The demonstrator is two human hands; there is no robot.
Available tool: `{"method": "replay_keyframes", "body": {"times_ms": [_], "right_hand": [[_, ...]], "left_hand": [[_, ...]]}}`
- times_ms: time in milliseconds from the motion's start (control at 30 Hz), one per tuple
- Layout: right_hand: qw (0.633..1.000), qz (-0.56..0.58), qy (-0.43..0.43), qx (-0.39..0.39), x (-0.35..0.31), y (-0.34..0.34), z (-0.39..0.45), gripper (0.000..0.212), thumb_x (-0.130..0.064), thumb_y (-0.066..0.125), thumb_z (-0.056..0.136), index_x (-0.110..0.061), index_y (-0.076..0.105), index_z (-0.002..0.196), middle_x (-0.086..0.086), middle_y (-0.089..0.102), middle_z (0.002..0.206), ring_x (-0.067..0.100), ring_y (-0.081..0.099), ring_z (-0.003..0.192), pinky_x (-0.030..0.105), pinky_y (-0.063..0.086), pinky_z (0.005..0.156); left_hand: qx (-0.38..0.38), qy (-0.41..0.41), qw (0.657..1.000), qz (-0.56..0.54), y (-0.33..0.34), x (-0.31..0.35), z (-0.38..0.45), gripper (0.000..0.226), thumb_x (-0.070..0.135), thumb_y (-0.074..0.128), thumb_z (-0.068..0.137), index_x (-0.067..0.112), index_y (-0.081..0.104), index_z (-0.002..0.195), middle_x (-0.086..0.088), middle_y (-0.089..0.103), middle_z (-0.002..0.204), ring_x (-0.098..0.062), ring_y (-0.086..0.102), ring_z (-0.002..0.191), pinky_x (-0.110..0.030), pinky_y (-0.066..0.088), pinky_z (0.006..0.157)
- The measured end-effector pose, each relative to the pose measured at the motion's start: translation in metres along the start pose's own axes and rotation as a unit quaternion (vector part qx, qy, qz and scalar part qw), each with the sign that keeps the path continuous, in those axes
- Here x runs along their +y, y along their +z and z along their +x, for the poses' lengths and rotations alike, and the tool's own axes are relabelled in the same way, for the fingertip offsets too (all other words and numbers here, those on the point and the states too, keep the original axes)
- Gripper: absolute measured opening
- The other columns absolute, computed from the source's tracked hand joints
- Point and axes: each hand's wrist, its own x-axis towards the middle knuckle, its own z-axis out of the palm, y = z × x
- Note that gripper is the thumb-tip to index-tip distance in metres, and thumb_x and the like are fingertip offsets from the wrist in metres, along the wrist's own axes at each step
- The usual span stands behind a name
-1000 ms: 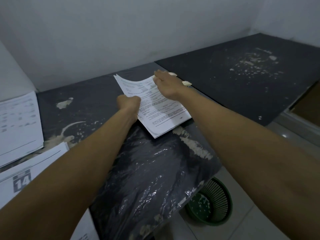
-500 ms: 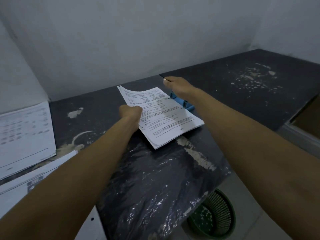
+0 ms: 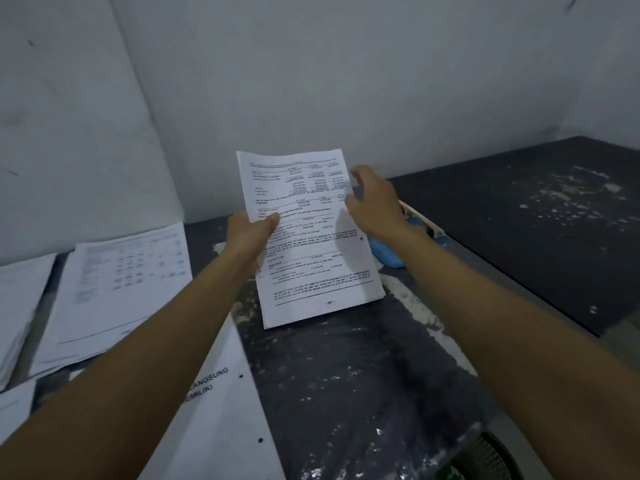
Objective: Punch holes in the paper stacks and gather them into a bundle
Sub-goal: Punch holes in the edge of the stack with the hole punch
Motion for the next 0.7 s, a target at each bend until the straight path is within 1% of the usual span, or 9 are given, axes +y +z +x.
{"method": "replay_keyframes", "body": {"times_ms": [67, 133, 167, 300, 367, 467, 567, 633, 700], "right_hand": [[0.996, 0.071, 0.044, -0.01, -0.007, 0.016, -0.003, 0.044, -0.014, 0.059, 0.093, -0.013, 0.045, 0.134, -0.011, 0.054, 0.111, 0.014, 0.055, 0.103, 0.005, 0.04, 0.069], [0.985, 0.121, 0.119, -0.033, -0.013, 0.028, -0.002, 0.057, -0.018, 0.061, 0.092, -0.011, 0.036, 0.143, -0.006, 0.049, 0.121, 0.012, 0.05, 0.105, 0.022, 0.044, 0.08], [0.977, 0.141, 0.155, -0.045, -0.014, 0.033, -0.001, 0.055, -0.018, 0.063, 0.092, -0.009, 0.039, 0.141, -0.002, 0.053, 0.124, 0.013, 0.053, 0.101, 0.027, 0.046, 0.076], [0.945, 0.239, 0.219, -0.051, -0.019, 0.053, 0.004, 0.016, -0.008, 0.07, 0.087, -0.01, 0.066, 0.102, 0.007, 0.072, 0.103, 0.014, 0.066, 0.081, 0.022, 0.049, 0.057], [0.935, 0.267, 0.233, -0.024, -0.021, 0.06, 0.008, 0.013, -0.005, 0.073, 0.083, -0.01, 0.068, 0.094, 0.006, 0.074, 0.096, 0.015, 0.068, 0.077, 0.022, 0.05, 0.055], [0.931, 0.27, 0.245, 0.001, -0.025, 0.075, 0.019, 0.013, -0.003, 0.077, 0.08, -0.008, 0.07, 0.089, 0.006, 0.074, 0.089, 0.018, 0.07, 0.074, 0.027, 0.055, 0.058], [0.937, 0.24, 0.252, 0.005, -0.024, 0.095, 0.028, 0.015, -0.002, 0.078, 0.078, -0.006, 0.071, 0.09, 0.007, 0.074, 0.087, 0.021, 0.07, 0.075, 0.032, 0.06, 0.065], [0.94, 0.213, 0.265, 0.007, -0.019, 0.107, 0.034, 0.016, -0.003, 0.08, 0.077, -0.007, 0.071, 0.09, 0.007, 0.073, 0.089, 0.023, 0.071, 0.079, 0.037, 0.061, 0.072], [0.944, 0.186, 0.273, 0.011, -0.013, 0.118, 0.039, 0.015, -0.005, 0.081, 0.076, -0.012, 0.07, 0.084, 0.006, 0.072, 0.088, 0.023, 0.07, 0.079, 0.036, 0.06, 0.07]], "left_hand": [[-0.007, 0.007, 1.0, -0.015, -0.014, 0.006, 0.001, 0.022, 0.02, 0.071, 0.093, 0.017, 0.067, 0.114, -0.006, 0.077, 0.102, -0.031, 0.075, 0.09, -0.054, 0.059, 0.082], [0.002, 0.023, 1.0, -0.017, -0.028, 0.012, 0.003, 0.019, 0.023, 0.071, 0.093, 0.021, 0.068, 0.111, -0.005, 0.077, 0.101, -0.031, 0.075, 0.091, -0.054, 0.058, 0.084], [0.01, 0.034, 0.999, -0.017, -0.034, 0.015, 0.005, 0.015, 0.024, 0.071, 0.092, 0.022, 0.069, 0.108, -0.004, 0.078, 0.1, -0.03, 0.075, 0.09, -0.053, 0.059, 0.083], [0.043, 0.058, 0.997, 0.007, -0.052, 0.023, 0.015, 0.014, 0.025, 0.072, 0.091, 0.022, 0.07, 0.105, 0.003, 0.078, 0.087, -0.018, 0.076, 0.075, -0.038, 0.062, 0.066], [0.052, 0.057, 0.997, 0.014, -0.06, 0.024, 0.023, 0.018, 0.024, 0.073, 0.091, 0.019, 0.069, 0.108, 0.001, 0.077, 0.092, -0.018, 0.075, 0.075, -0.034, 0.06, 0.062], [0.057, 0.057, 0.996, 0.042, -0.073, 0.024, 0.036, 0.017, 0.016, 0.07, 0.093, 0.017, 0.068, 0.109, 0.001, 0.072, 0.097, -0.016, 0.071, 0.081, -0.027, 0.057, 0.062], [0.062, 0.06, 0.989, 0.118, -0.083, 0.02, 0.051, 0.018, 0.004, 0.063, 0.092, 0.022, 0.065, 0.092, 0.002, 0.069, 0.096, -0.012, 0.066, 0.075, -0.024, 0.053, 0.058], [0.069, 0.069, 0.977, 0.192, -0.088, 0.016, 0.062, 0.016, 0.004, 0.064, 0.091, 0.019, 0.062, 0.095, 0.003, 0.065, 0.096, -0.012, 0.063, 0.075, -0.025, 0.051, 0.063], [0.071, 0.075, 0.961, 0.256, -0.091, 0.011, 0.072, 0.017, 0.003, 0.067, 0.089, 0.017, 0.061, 0.098, 0.003, 0.062, 0.096, -0.017, 0.061, 0.079, -0.03, 0.052, 0.069]]}}
